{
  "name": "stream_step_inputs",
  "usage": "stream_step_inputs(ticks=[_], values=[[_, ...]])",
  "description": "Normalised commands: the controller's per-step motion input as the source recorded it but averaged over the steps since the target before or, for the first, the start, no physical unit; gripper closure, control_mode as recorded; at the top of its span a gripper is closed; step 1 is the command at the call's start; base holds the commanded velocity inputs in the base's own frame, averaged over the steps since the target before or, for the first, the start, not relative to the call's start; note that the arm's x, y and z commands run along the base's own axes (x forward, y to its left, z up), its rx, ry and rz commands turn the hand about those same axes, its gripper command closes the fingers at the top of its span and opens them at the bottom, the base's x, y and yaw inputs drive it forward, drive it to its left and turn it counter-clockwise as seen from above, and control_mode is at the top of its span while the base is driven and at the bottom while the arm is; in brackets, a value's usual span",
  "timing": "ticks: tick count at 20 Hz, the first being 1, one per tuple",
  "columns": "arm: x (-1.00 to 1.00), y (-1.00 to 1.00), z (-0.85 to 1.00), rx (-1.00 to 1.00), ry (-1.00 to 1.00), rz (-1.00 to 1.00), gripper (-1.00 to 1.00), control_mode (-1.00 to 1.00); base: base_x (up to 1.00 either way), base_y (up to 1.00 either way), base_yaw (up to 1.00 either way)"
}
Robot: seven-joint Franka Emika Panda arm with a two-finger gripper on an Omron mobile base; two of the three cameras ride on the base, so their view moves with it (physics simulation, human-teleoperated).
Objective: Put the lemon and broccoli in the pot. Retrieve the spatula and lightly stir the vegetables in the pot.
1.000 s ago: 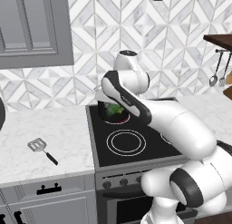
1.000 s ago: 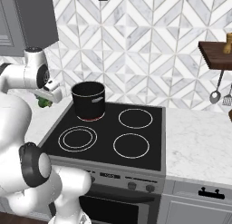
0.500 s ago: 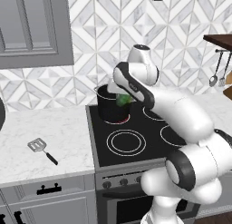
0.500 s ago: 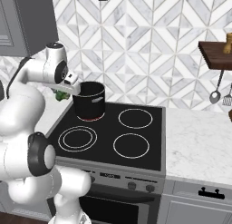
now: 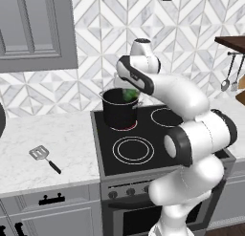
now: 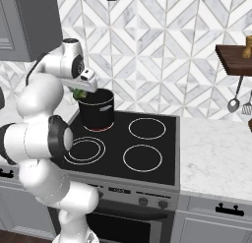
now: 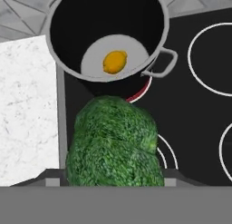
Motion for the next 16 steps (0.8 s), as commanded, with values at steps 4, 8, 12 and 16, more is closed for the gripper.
stream_step_inputs(ticks=[4, 8, 12, 16], values=[[0.68, -0.12, -0.27, -0.03, 0.0, 0.0, 1.0, -1.0, 0.0, 0.0, 0.0], [0.72, -0.02, -0.26, -0.03, 0.0, 0.0, 1.0, -1.0, 0.0, 0.0, 0.0], [0.69, -0.06, -0.19, 0.0, 0.0, 0.0, 1.0, -1.0, 0.0, 0.0, 0.0], [0.59, 0.0, -0.32, 0.0, 0.0, 0.0, 1.0, -1.0, 0.0, 0.0, 0.0]])
